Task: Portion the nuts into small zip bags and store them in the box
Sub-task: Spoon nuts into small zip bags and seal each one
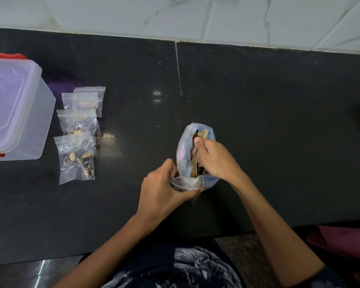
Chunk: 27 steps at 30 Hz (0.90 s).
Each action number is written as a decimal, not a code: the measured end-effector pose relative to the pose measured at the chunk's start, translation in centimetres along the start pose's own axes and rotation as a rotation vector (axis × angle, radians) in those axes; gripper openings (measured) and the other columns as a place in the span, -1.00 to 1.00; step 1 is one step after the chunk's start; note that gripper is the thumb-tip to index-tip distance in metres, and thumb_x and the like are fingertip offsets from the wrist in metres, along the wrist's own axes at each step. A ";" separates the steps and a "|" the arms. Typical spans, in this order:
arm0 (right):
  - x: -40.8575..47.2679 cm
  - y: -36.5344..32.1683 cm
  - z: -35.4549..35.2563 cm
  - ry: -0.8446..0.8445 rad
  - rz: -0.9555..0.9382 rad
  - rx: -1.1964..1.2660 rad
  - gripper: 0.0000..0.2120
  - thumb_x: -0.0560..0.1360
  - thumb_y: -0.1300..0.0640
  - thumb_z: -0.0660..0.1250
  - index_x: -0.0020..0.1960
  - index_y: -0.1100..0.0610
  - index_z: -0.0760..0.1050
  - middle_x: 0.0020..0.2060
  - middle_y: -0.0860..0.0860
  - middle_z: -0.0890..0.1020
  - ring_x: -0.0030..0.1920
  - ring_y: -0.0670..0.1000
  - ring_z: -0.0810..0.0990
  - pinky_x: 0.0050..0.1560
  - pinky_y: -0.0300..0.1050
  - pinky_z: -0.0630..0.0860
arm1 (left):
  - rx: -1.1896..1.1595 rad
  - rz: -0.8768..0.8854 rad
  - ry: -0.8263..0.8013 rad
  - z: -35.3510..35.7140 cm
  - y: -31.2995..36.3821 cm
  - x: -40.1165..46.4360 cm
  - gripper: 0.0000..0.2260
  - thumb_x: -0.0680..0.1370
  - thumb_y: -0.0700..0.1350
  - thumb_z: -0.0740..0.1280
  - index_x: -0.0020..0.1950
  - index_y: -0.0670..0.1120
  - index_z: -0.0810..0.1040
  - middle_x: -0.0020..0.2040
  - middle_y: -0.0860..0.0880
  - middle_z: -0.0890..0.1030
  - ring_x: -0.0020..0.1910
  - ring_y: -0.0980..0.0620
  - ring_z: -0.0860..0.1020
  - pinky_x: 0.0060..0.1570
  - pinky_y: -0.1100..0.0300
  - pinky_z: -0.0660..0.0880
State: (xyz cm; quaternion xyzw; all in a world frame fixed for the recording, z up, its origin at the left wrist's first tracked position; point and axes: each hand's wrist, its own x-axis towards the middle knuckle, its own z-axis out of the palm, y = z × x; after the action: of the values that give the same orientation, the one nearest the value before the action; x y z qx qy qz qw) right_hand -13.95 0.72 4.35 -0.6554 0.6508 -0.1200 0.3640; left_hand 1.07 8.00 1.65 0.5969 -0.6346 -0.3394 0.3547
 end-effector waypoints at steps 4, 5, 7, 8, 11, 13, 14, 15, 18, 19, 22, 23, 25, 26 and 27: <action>0.4 0.8 0.0 0.075 0.080 0.038 -0.51 0.66 -0.02 -0.06 -0.31 0.14 0.43 -0.44 0.05 0.46 -0.43 -0.04 0.42 -0.34 -0.08 0.39 | -0.066 0.038 -0.027 -0.1 -0.6 -0.3 -0.53 0.21 0.12 0.59 -0.26 -0.13 0.40 -0.35 0.04 0.58 -0.41 0.04 0.56 -0.42 0.01 0.50; 0.5 1.0 0.1 0.097 0.097 0.045 -0.51 0.66 -0.01 -0.06 -0.32 0.13 0.42 -0.45 0.04 0.46 -0.44 -0.05 0.41 -0.34 -0.10 0.38 | -0.069 0.044 -0.023 -0.1 -0.5 -0.3 -0.54 0.21 0.07 0.61 -0.27 -0.14 0.41 -0.37 0.04 0.57 -0.42 0.05 0.55 -0.43 0.05 0.50; 0.5 1.2 -0.1 0.136 0.127 0.075 -0.51 0.67 0.00 -0.06 -0.32 0.12 0.43 -0.46 0.00 0.46 -0.44 -0.06 0.43 -0.34 -0.13 0.37 | -0.081 0.046 -0.013 0.0 -0.5 -0.3 -0.57 0.21 0.00 0.63 -0.31 -0.10 0.38 -0.41 0.05 0.55 -0.44 0.04 0.54 -0.46 0.11 0.48; 0.5 1.3 -0.3 0.150 0.141 0.104 -0.52 0.67 0.00 -0.06 -0.30 0.11 0.44 -0.46 -0.02 0.47 -0.43 -0.07 0.44 -0.33 -0.15 0.38 | -0.089 0.052 -0.009 0.0 -0.5 -0.4 -0.56 0.21 -0.03 0.63 -0.33 -0.06 0.34 -0.44 0.06 0.53 -0.45 0.04 0.54 -0.48 0.13 0.47; 0.4 1.2 -0.9 0.182 0.122 0.137 -0.55 0.66 0.00 -0.04 -0.31 0.03 0.44 -0.49 -0.08 0.48 -0.45 -0.13 0.46 -0.31 -0.19 0.39 | -0.099 0.081 -0.011 0.1 -0.9 -0.6 -0.54 0.22 -0.06 0.64 -0.34 -0.02 0.30 -0.44 0.09 0.51 -0.44 0.05 0.56 -0.49 0.11 0.47; 0.4 1.0 -1.2 0.197 0.088 0.123 -0.55 0.66 -0.02 -0.03 -0.32 0.02 0.43 -0.51 -0.08 0.47 -0.50 -0.18 0.46 -0.36 -0.25 0.37 | -0.111 0.070 -0.011 0.1 -0.9 -0.5 -0.52 0.21 -0.02 0.63 -0.33 0.04 0.28 -0.44 0.09 0.51 -0.43 0.03 0.57 -0.49 0.06 0.48; 0.4 1.0 -1.4 0.199 0.079 0.128 -0.54 0.66 -0.04 -0.03 -0.31 0.03 0.44 -0.52 -0.08 0.47 -0.53 -0.20 0.45 -0.38 -0.28 0.36 | -0.124 0.059 -0.011 0.1 -0.9 -0.5 -0.53 0.21 0.03 0.61 -0.33 0.05 0.28 -0.44 0.07 0.51 -0.44 0.01 0.57 -0.49 0.03 0.48; 0.5 1.1 -1.5 0.197 0.076 0.133 -0.54 0.66 -0.05 -0.04 -0.30 0.04 0.44 -0.53 -0.07 0.47 -0.55 -0.21 0.44 -0.39 -0.29 0.35 | -0.136 0.050 -0.009 0.0 -0.8 -0.5 -0.54 0.21 0.09 0.59 -0.33 0.02 0.28 -0.44 0.04 0.51 -0.45 -0.01 0.56 -0.49 0.00 0.47; 0.5 1.4 -1.9 0.185 0.078 0.155 -0.53 0.65 -0.08 -0.05 -0.29 0.05 0.45 -0.52 -0.07 0.47 -0.55 -0.21 0.43 -0.37 -0.28 0.34 | -0.142 0.046 -0.009 -0.1 -0.7 -0.5 -0.50 0.21 0.14 0.55 -0.31 -0.11 0.29 -0.43 -0.06 0.51 -0.46 -0.12 0.51 -0.51 -0.03 0.43; 0.5 1.5 -1.9 0.188 0.075 0.165 -0.53 0.65 -0.08 -0.05 -0.28 0.04 0.45 -0.52 -0.07 0.47 -0.54 -0.21 0.44 -0.35 -0.27 0.35 | -0.145 0.045 -0.009 -0.1 -0.6 -0.5 -0.49 0.21 0.13 0.56 -0.30 -0.12 0.30 -0.42 -0.06 0.52 -0.45 -0.11 0.51 -0.50 -0.02 0.43; 0.3 1.7 -2.0 0.224 0.075 0.194 -0.54 0.65 -0.07 -0.05 -0.28 0.04 0.45 -0.53 -0.07 0.47 -0.53 -0.20 0.45 -0.34 -0.25 0.36 | -0.191 0.037 -0.014 -0.4 -0.4 -0.7 -0.49 0.21 0.09 0.59 -0.25 -0.07 0.28 -0.35 -0.04 0.55 -0.41 -0.03 0.55 -0.45 0.01 0.47; 0.2 1.8 -2.1 0.240 0.076 0.204 -0.53 0.65 -0.07 -0.05 -0.31 0.05 0.43 -0.54 -0.07 0.47 -0.54 -0.20 0.45 -0.34 -0.25 0.36 | -0.207 0.042 -0.016 -0.5 -0.4 -0.8 -0.49 0.22 0.07 0.60 -0.23 -0.05 0.27 -0.33 -0.03 0.56 -0.40 -0.02 0.57 -0.44 0.01 0.49; 0.1 1.9 -2.3 0.266 0.080 0.221 -0.49 0.66 -0.06 -0.05 -0.39 0.04 0.39 -0.58 -0.07 0.44 -0.56 -0.20 0.44 -0.35 -0.24 0.35 | -0.236 0.053 -0.007 -0.7 -0.4 -1.0 -0.49 0.22 0.04 0.59 -0.18 -0.03 0.26 -0.26 -0.01 0.57 -0.38 0.00 0.58 -0.44 0.06 0.51; 0.0 2.0 -2.4 0.275 0.085 0.232 -0.47 0.66 -0.05 -0.05 -0.42 0.05 0.37 -0.60 -0.07 0.43 -0.57 -0.20 0.42 -0.35 -0.23 0.35 | -0.254 0.065 0.002 -0.8 -0.4 -1.1 -0.49 0.22 0.03 0.58 -0.15 -0.03 0.26 -0.23 0.01 0.57 -0.38 0.03 0.58 -0.44 0.12 0.51; 0.0 2.0 -2.4 0.282 0.090 0.252 -0.45 0.66 -0.06 -0.05 -0.45 0.07 0.36 -0.61 -0.08 0.41 -0.57 -0.19 0.41 -0.35 -0.22 0.35 | -0.277 0.081 0.010 -0.8 -0.3 -1.2 -0.50 0.23 0.01 0.57 -0.11 -0.01 0.26 -0.19 0.04 0.56 -0.36 0.06 0.58 -0.42 0.19 0.51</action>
State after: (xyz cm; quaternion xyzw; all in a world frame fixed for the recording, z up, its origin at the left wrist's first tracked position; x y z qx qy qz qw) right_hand -17.02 0.20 4.74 -0.5515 0.7038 -0.2747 0.3536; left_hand 1.97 9.17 1.71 0.5177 -0.6036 -0.4060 0.4502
